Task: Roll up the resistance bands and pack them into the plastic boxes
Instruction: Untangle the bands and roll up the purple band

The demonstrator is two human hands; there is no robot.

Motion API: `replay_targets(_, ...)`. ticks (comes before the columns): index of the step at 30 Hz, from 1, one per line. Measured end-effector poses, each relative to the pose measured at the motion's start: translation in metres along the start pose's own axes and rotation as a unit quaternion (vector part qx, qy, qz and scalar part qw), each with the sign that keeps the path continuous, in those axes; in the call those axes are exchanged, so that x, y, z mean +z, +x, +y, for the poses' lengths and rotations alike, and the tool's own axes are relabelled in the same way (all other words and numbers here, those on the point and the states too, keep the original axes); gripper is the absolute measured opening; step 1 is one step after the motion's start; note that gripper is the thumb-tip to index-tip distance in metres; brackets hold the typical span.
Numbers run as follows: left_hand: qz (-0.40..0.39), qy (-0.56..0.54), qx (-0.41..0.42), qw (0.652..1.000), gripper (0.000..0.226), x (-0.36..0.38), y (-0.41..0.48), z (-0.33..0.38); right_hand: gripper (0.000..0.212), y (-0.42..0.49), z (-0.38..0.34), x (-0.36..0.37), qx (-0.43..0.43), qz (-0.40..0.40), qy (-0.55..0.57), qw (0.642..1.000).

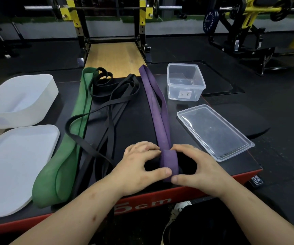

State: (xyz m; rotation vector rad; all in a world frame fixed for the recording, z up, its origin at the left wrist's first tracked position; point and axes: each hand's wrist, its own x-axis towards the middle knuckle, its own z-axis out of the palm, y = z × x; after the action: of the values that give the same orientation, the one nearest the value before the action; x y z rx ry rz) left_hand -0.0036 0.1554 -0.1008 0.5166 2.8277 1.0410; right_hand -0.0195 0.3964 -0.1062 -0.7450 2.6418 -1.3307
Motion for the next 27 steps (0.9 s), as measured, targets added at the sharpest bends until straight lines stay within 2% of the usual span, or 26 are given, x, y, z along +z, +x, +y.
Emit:
replay_targets(3,-0.011,0.011,0.005,1.000,0.089,0.000,0.000,0.000,0.071,-0.001,0.000,-0.001,0.001,-0.006,0.011,1.000)
replay_targets(9,-0.014,0.018,-0.003,1.000,0.088,-0.004,-0.002,0.006,0.068,0.002,0.006,0.003,0.017,0.015,-0.006,1.000)
replay_targets(19,-0.011,-0.006,0.000,1.000,0.089,-0.007,-0.006,0.011,0.085,0.003,0.010,0.006,0.045,0.024,0.004,0.999)
replay_targets(21,-0.006,-0.006,0.001,1.000,0.090,-0.006,-0.006,0.010,0.076,0.003,0.008,0.005,0.048,0.017,0.019,0.999)
replay_targets(24,-0.005,-0.009,0.012,1.000,0.083,-0.005,-0.006,0.006,0.048,0.003,0.005,0.005,0.035,-0.005,0.038,0.999)
replay_targets(27,0.006,-0.023,0.027,0.999,0.080,-0.003,-0.005,0.003,0.050,0.002,0.004,0.004,0.021,-0.018,0.045,0.999)
